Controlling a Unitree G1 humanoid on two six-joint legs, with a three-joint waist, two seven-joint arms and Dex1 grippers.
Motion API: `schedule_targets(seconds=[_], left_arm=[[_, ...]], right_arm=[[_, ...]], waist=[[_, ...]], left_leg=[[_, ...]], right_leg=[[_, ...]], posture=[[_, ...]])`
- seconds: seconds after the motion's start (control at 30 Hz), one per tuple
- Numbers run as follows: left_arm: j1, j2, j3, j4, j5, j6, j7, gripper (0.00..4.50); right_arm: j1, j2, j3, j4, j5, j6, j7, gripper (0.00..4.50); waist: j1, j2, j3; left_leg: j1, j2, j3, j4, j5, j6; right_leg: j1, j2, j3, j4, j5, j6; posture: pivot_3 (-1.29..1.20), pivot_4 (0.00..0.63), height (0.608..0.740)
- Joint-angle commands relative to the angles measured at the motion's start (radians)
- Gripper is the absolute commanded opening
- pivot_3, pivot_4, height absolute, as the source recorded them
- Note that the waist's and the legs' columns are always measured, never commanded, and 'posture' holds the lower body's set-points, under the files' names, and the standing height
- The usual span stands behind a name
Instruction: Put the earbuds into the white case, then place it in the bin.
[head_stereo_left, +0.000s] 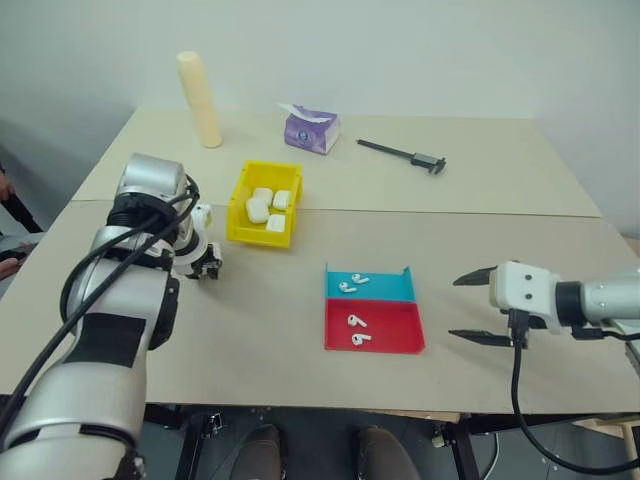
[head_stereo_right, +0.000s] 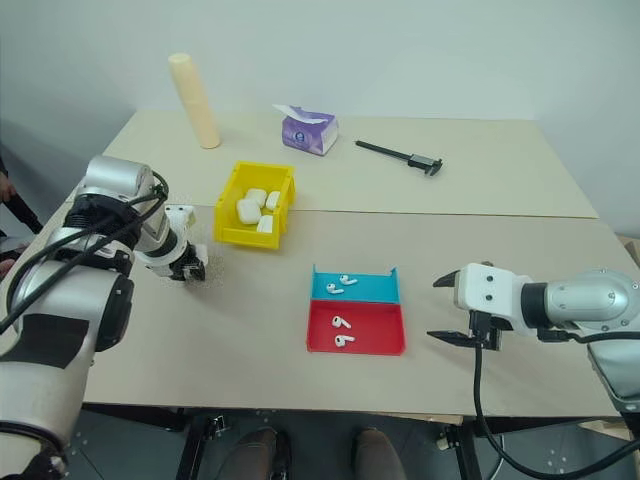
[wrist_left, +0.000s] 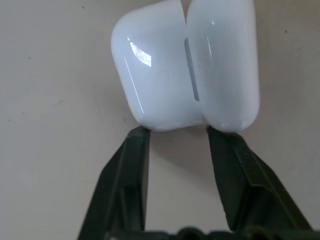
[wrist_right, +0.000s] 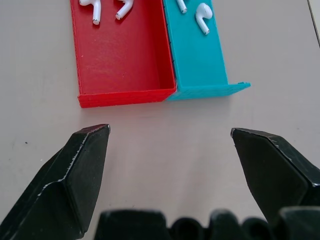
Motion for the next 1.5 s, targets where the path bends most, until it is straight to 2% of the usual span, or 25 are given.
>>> schedule_targets(seconds=[0.03, 0.2, 0.3, 0.53, 0.6, 0.7, 0.9, 1.03, 1.07, 1.3, 1.5], left_arm=[[-0.005, 0.014, -0.023, -0.096, 0.018, 0.013, -0.025, 0.64], [-0.003, 0.039, -0.034, -0.167, 0.004, 0.041, -0.041, 0.64], [0.0, 0.078, -0.08, -0.233, -0.036, 0.041, -0.07, 0.64], [0.06, 0.327, -0.266, -0.631, -0.203, 0.041, -0.187, 0.64], [0.071, 0.359, -0.287, -0.654, -0.209, 0.041, -0.216, 0.64], [0.102, 0.402, -0.348, -0.687, -0.181, -0.042, -0.309, 1.21], [0.087, 0.43, -0.473, -0.589, -0.077, -0.279, -0.552, 3.11], [0.039, 0.407, -0.516, -0.464, -0.005, -0.397, -0.733, 4.37], [0.029, 0.395, -0.528, -0.423, 0.024, -0.437, -0.765, 4.47], [-0.012, 0.301, -0.538, -0.175, 0.193, -0.67, -0.956, 4.47], [0.0, 0.212, -0.484, -0.003, 0.293, -0.817, -0.944, 4.47]], right_arm=[[0.003, -0.004, -0.028, -0.028, 0.003, -0.008, -0.007, 4.5], [0.007, -0.005, -0.029, -0.027, -0.004, -0.015, -0.011, 4.5], [0.006, -0.002, -0.03, -0.023, -0.011, -0.029, -0.014, 4.5], [0.022, 0.004, -0.051, -0.018, 0.0, -0.07, -0.004, 4.5], [0.012, 0.012, -0.044, -0.007, 0.006, -0.075, -0.002, 4.5], [-0.015, 0.024, -0.016, 0.01, -0.005, -0.083, -0.003, 4.5], [-0.022, 0.025, -0.012, 0.016, -0.003, -0.083, 0.012, 4.5], [-0.004, 0.017, -0.03, 0.005, 0.014, -0.069, 0.028, 4.5], [-0.001, 0.017, -0.034, 0.0, 0.021, -0.067, 0.033, 4.5], [0.018, 0.014, -0.043, -0.026, 0.026, -0.036, 0.023, 4.5], [0.043, 0.014, -0.053, -0.049, 0.028, -0.018, 0.009, 4.5]], waist=[[0.0, 0.0, 0.0], [-0.001, 0.0, 0.0], [-0.005, 0.0, 0.0], [-0.014, 0.0, 0.0], [-0.014, 0.0, 0.0], [-0.013, 0.001, 0.0], [-0.006, 0.001, 0.0], [-0.002, 0.001, 0.0], [0.0, 0.001, 0.0], [0.004, 0.001, 0.0], [0.003, 0.001, 0.0]], left_leg=[[0.0, 0.0, 0.0, 0.0, 0.0, 0.0], [0.0, 0.0, 0.0, 0.0, 0.0, 0.0], [0.0, 0.0, 0.0, 0.0, 0.0, 0.0], [0.0, 0.001, -0.004, 0.0, 0.0, -0.001], [0.002, 0.001, -0.004, 0.0, 0.0, 0.0], [0.006, 0.001, -0.002, 0.0, 0.0, 0.001], [0.003, 0.001, 0.001, 0.0, 0.0, 0.001], [0.001, 0.001, 0.002, 0.0, 0.0, 0.001], [0.001, 0.001, 0.002, 0.001, -0.001, 0.001], [0.001, 0.001, 0.001, 0.001, -0.001, 0.002], [-0.001, 0.001, 0.001, 0.002, -0.001, 0.003]], right_leg=[[0.0, 0.0, 0.0, 0.0, 0.0, 0.0], [0.0, 0.0, 0.0, 0.0, 0.0, 0.0], [0.0, 0.0, 0.0, 0.0, 0.0, 0.0], [-0.001, 0.0, 0.002, 0.001, 0.0, 0.0], [0.0, 0.0, 0.003, 0.001, 0.0, 0.0], [0.003, 0.0, 0.003, 0.002, 0.0, 0.0], [0.001, 0.001, 0.002, 0.001, -0.001, -0.001], [0.0, 0.001, 0.002, 0.0, -0.001, -0.001], [0.0, 0.001, 0.002, 0.0, -0.001, -0.001], [0.0, 0.001, 0.001, 0.001, -0.001, -0.001], [0.0, 0.001, 0.001, 0.0, -0.001, -0.001]], posture=[[0.0, 0.15, 0.74], [0.0, 0.15, 0.74], [0.0, 0.15, 0.74], [0.0, 0.15, 0.74], [0.0, 0.15, 0.74], [0.0, 0.15, 0.74], [0.0, 0.15, 0.74], [0.0, 0.15, 0.74], [0.0, 0.15, 0.74], [0.0, 0.15, 0.74], [0.0, 0.15, 0.74]])
